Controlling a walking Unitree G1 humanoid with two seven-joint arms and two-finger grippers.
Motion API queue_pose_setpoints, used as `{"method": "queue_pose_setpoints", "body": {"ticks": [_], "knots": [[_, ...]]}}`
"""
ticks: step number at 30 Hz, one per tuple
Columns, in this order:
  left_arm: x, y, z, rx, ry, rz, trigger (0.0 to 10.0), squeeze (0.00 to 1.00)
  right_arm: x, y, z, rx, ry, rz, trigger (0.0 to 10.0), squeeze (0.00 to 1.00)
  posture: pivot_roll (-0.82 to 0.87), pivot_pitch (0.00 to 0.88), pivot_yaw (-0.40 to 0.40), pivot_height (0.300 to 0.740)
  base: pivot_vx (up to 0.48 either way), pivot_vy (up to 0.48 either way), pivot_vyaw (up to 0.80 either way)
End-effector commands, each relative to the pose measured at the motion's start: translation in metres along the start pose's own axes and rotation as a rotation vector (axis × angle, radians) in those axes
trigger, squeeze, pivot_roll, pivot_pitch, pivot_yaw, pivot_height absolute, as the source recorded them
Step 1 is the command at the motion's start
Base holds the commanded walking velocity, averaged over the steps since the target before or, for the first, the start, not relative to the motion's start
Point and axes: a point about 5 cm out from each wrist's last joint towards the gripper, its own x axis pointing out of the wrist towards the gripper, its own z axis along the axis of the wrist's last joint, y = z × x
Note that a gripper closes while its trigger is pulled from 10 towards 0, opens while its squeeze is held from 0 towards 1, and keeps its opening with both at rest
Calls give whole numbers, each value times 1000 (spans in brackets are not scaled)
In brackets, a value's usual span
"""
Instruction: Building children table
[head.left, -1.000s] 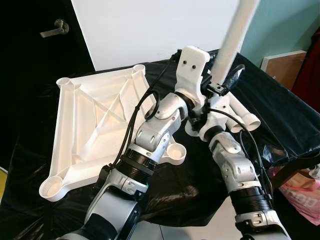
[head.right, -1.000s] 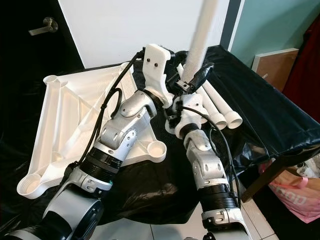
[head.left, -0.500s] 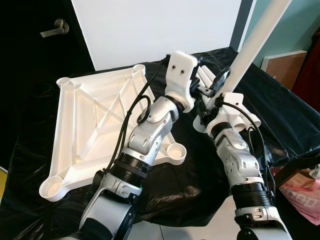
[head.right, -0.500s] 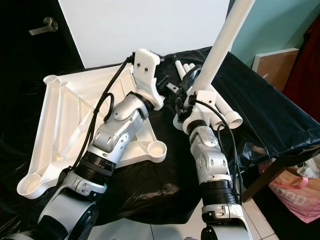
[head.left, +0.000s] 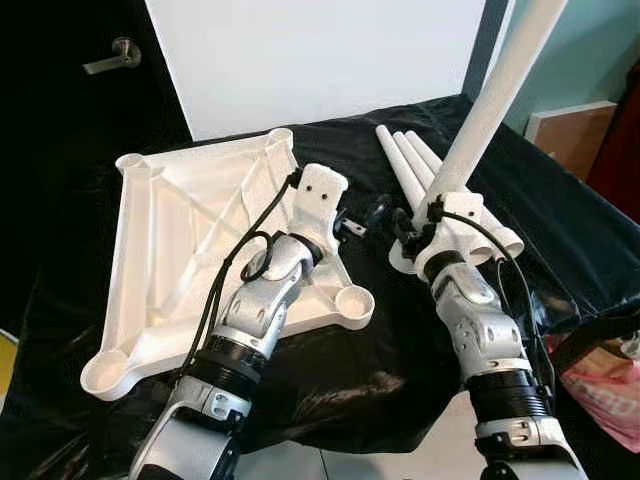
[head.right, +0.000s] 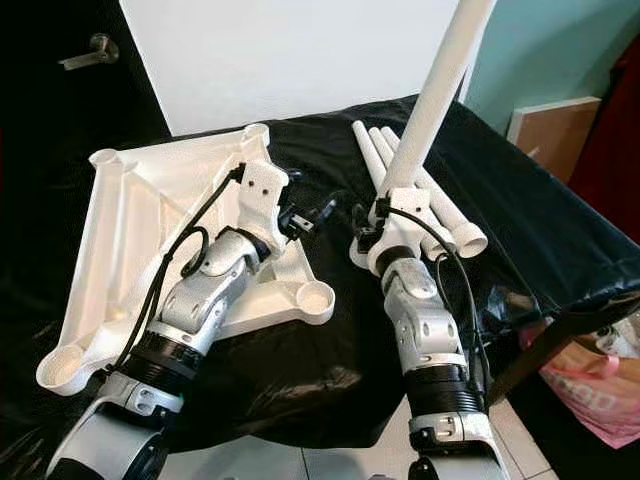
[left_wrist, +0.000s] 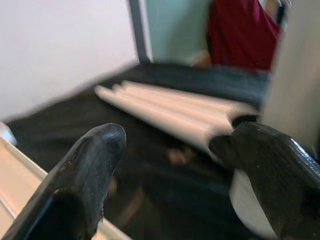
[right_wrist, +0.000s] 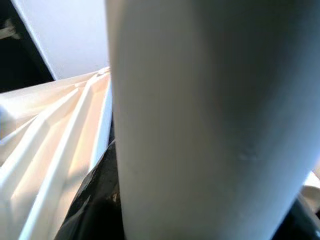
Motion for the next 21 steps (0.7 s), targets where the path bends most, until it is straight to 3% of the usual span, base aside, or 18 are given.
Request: {"method": "queue_pose_setpoints", "body": {"ticks": [1, 7, 10, 13, 15, 21], "knots": [[-6, -6, -19, 13, 108, -97, 10000, 0, -1, 3, -1, -26, -10, 25, 10000, 0, -182, 0, 32, 740, 0, 0, 0], [-18, 0, -44, 59, 276, -109, 10000, 0, -3, 5, -1, -69, -25, 46, 10000, 0, -182, 0, 28, 740, 0, 0, 0], [-20, 2, -47, 67, 297, -105, 10000, 0, -3, 3, -1, -78, -27, 41, 10000, 0, -182, 0, 27, 740, 0, 0, 0], [-25, 8, -56, 113, 353, -73, 10000, 0, -3, 2, 0, -84, -30, 38, 10000, 0, -183, 3, 26, 740, 0, 0, 0], [-29, 16, -63, 189, 407, -33, 10000, 0, -4, 1, 0, -93, -34, 38, 10000, 0, -182, 6, 22, 740, 0, 0, 0], [-35, 21, -71, 291, 472, -15, 10000, 0, -5, 1, 0, -100, -39, 43, 10000, 0, -180, 7, 17, 740, 0, 0, 0]]}}
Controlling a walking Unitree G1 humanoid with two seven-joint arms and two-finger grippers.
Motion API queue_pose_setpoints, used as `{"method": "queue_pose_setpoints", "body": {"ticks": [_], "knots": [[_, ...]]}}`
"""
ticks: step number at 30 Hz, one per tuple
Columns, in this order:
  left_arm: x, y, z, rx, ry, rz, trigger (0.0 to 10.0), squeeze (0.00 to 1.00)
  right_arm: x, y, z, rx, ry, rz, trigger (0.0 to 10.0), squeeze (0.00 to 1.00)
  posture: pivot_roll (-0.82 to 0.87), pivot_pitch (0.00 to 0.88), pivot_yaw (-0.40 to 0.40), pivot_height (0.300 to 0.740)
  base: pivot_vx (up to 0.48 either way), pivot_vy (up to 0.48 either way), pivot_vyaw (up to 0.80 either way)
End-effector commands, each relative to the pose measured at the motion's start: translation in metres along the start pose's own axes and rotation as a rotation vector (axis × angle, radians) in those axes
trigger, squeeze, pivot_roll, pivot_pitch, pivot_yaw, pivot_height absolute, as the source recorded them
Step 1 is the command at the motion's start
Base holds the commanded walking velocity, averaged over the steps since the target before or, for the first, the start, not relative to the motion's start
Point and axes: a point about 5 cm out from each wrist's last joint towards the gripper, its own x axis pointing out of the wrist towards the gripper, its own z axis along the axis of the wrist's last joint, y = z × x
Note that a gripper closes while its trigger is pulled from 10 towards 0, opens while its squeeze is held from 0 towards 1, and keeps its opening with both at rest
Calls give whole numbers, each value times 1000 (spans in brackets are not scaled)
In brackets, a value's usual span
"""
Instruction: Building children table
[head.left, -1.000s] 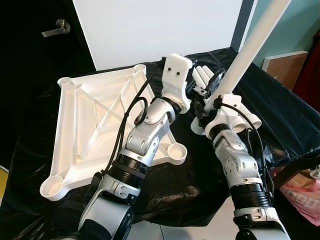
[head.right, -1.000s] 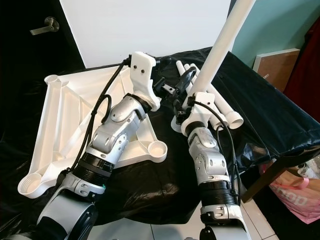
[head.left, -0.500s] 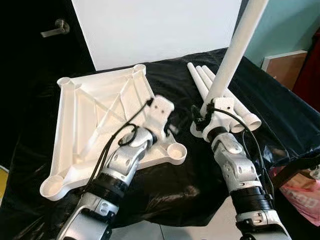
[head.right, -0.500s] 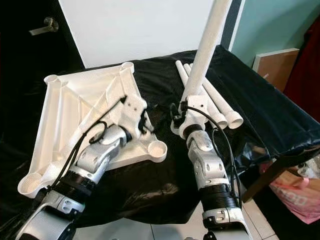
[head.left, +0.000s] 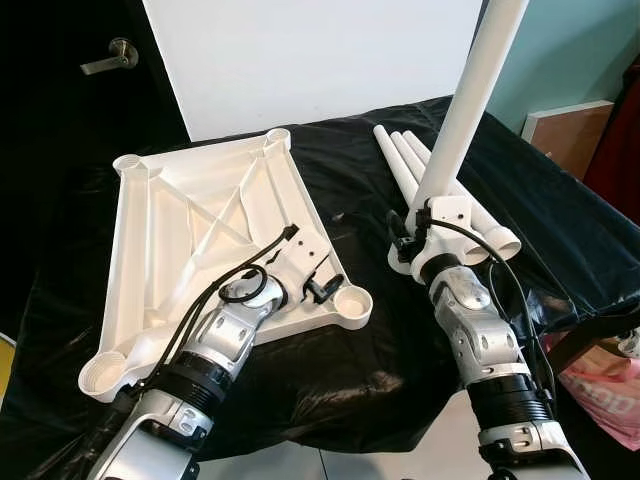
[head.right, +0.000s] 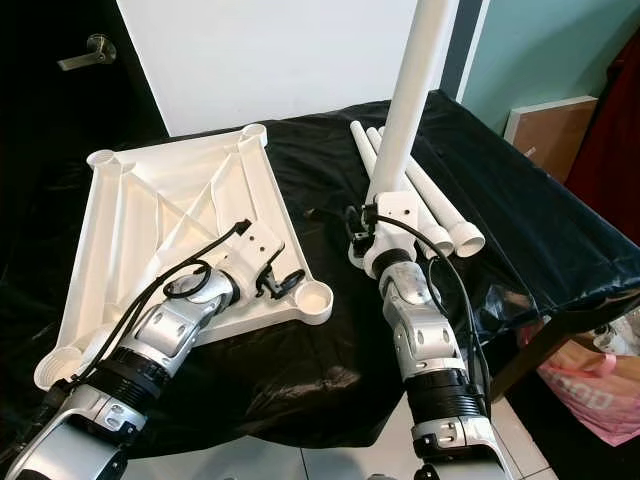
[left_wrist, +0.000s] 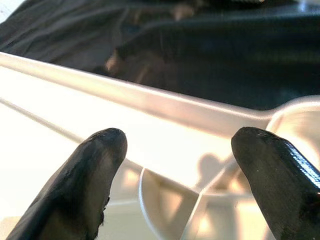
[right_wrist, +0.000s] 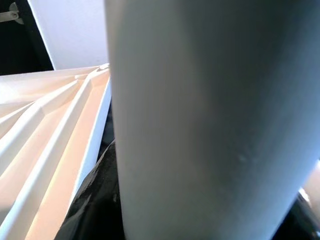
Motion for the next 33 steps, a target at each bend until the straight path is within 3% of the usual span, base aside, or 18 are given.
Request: {"method": "queue_pose_setpoints", "body": {"ticks": [1, 7, 12, 24, 27, 33], "knots": [[0, 1, -9, 24, 50, 55, 10000, 0, -1, 3, 2, -10, -24, 13, 10000, 0, -180, 7, 17, 740, 0, 0, 0], [-2, 3, -13, 99, 92, 62, 10000, 0, 0, 5, 2, -17, -27, 24, 10000, 0, -178, 4, 15, 740, 0, 0, 0], [0, -5, -15, 98, 89, 14, 10000, 0, 1, 5, 2, -22, -29, 24, 10000, 0, -176, 0, 13, 740, 0, 0, 0], [13, -43, -16, 171, 89, -110, 10000, 0, 3, 7, 4, -29, -41, 35, 10000, 0, -185, 0, 22, 740, 0, 0, 0], [13, -43, -16, 171, 89, -110, 10000, 0, 3, 7, 4, -29, -41, 35, 10000, 0, -185, 0, 22, 740, 0, 0, 0], [24, -66, 0, 163, 31, -176, 10000, 0, 3, 10, 4, -32, -51, 44, 10000, 0, -193, 0, 29, 740, 0, 0, 0]]}}
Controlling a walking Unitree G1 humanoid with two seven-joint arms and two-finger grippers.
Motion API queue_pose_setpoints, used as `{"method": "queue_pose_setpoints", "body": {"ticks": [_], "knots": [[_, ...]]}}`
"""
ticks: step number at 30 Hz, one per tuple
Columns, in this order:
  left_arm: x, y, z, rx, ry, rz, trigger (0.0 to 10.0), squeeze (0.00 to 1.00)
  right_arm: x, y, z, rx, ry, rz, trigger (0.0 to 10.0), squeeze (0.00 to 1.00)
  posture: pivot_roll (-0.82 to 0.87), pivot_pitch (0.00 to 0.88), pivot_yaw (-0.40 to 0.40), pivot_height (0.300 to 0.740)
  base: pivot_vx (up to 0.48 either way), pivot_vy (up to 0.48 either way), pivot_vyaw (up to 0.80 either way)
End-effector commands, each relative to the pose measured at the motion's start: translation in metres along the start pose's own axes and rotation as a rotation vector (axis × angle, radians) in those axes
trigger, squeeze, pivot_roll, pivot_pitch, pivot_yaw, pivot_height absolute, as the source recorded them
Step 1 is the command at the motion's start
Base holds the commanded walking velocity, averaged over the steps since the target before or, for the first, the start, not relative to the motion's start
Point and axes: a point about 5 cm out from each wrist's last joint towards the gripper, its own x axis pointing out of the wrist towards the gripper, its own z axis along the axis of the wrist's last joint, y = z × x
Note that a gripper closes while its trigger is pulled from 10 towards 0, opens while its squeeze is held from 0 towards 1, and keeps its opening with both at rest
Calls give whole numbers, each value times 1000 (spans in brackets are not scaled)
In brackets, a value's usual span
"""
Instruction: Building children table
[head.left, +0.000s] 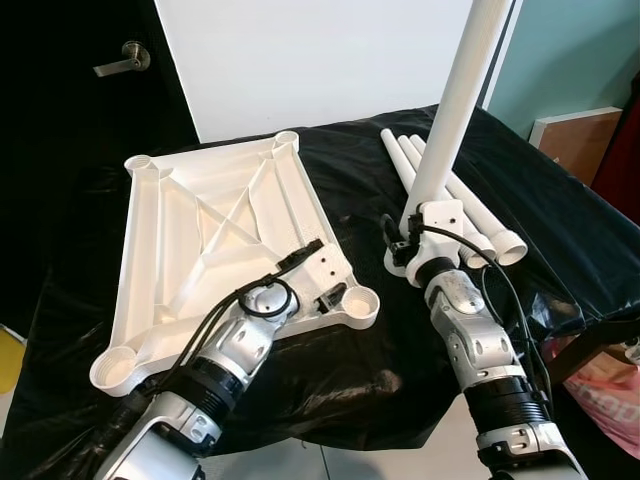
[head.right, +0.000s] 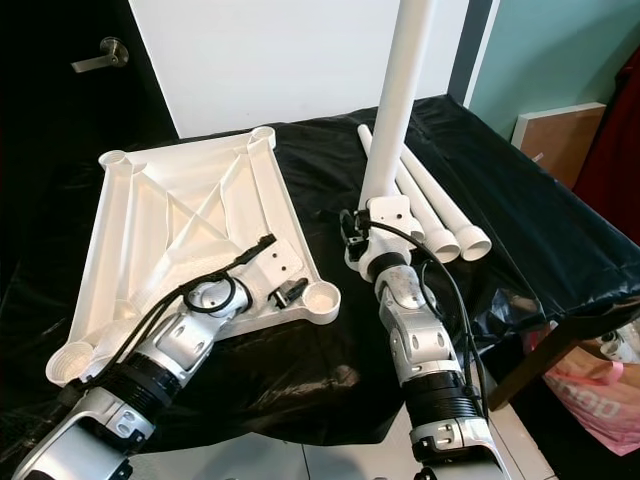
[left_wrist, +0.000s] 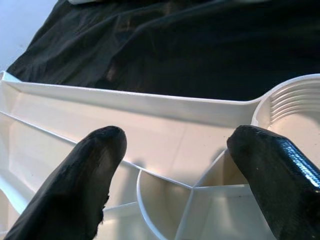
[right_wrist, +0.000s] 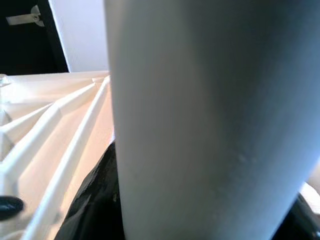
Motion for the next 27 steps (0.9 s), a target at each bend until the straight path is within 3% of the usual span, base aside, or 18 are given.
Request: {"method": "queue_pose_setpoints", "body": {"ticks": [1, 20, 24, 27], "knots": [[7, -30, -9, -3, 50, -129, 10000, 0, 3, 5, 6, -3, -31, 20, 10000, 0, -193, 0, 29, 740, 0, 0, 0], [15, -40, 10, -7, -21, -163, 10000, 0, 1, 8, 2, -4, -29, 41, 10000, 0, -196, 0, 37, 740, 0, 0, 0], [13, -33, 11, -28, -29, -142, 10000, 0, -1, 8, 0, 5, -26, 50, 10000, 0, -197, 0, 38, 740, 0, 0, 0], [1, -10, 8, -129, -61, -107, 10000, 0, -6, 9, -9, 23, 1, 58, 10000, 0, -191, 0, 34, 740, 0, 0, 0]]}}
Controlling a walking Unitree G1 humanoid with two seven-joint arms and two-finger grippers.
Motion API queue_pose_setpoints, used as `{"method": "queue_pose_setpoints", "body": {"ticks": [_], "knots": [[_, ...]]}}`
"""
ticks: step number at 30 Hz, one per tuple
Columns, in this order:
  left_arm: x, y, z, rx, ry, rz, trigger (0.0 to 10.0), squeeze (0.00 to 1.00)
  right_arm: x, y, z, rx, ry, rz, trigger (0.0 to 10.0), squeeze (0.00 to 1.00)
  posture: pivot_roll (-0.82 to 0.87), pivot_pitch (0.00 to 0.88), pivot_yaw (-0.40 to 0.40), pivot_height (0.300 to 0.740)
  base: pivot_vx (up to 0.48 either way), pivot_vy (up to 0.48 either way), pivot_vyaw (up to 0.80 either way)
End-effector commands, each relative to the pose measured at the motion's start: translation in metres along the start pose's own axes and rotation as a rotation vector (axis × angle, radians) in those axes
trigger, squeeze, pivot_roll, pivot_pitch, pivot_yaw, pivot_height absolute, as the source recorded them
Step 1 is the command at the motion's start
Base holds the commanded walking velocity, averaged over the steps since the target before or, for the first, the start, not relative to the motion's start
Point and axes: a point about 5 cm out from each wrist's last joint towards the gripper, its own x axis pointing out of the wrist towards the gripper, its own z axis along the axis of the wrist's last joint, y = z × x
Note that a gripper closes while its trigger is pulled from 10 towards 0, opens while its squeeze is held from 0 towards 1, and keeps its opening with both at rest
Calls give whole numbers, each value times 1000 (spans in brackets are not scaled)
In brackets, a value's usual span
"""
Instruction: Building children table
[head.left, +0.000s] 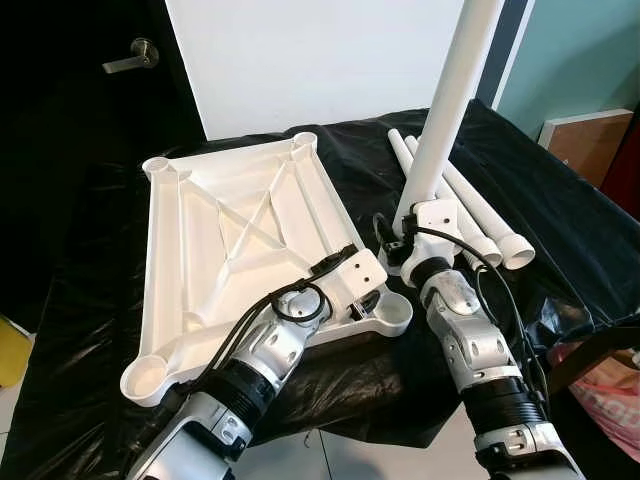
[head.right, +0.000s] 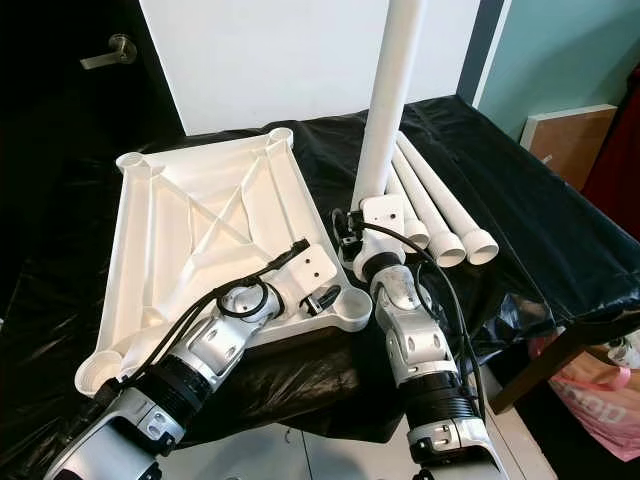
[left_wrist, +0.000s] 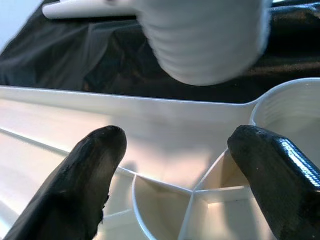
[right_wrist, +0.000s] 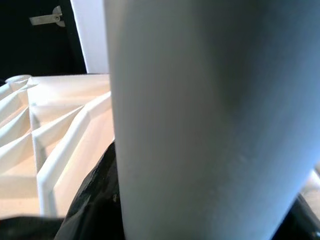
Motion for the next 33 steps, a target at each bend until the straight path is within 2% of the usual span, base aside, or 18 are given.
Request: {"method": "queue_pose_setpoints", "body": {"ticks": [1, 7, 9, 11, 13, 18, 22, 24, 33], "knots": [[-9, 3, -5, -76, -12, -77, 10000, 0, -2, 2, -5, 15, 8, 9, 10000, 0, -191, 0, 34, 740, 0, 0, 0], [-25, 17, -6, -145, -68, -52, 10000, 0, -5, 1, -8, 18, 17, 3, 10000, 0, -181, 0, 26, 740, 0, 0, 0], [-27, 18, -6, -156, -77, -53, 10000, 0, -5, 1, -8, 19, 16, 3, 10000, 0, -181, 0, 26, 740, 0, 0, 0], [-35, 18, -3, -203, -126, -82, 10000, 0, -8, 1, -9, 21, 14, 7, 10000, 0, -171, 0, 19, 740, 0, 0, 0], [-35, 18, -3, -203, -126, -82, 10000, 0, -8, 1, -9, 21, 14, 7, 10000, 0, -171, 0, 19, 740, 0, 0, 0], [-48, 3, 2, -237, -198, -196, 10000, 0, -13, 4, -9, 30, -2, 34, 10000, 0, -162, 0, 10, 740, 0, 0, 0], [-53, -5, 0, -246, -199, -246, 10000, 0, -16, 7, -9, 35, -10, 54, 10000, 0, -161, 6, 8, 740, 0, 0, 0], [-59, -14, -4, -240, -188, -305, 10000, 0, -23, 11, -11, 35, -15, 76, 10000, 0, -160, 15, 5, 740, 0, 0, 0], [-69, -21, -3, -246, -221, -333, 10000, 0, -43, 16, -24, 34, 17, 128, 10000, 0, -163, 25, 1, 740, 0, 0, 0]]}}
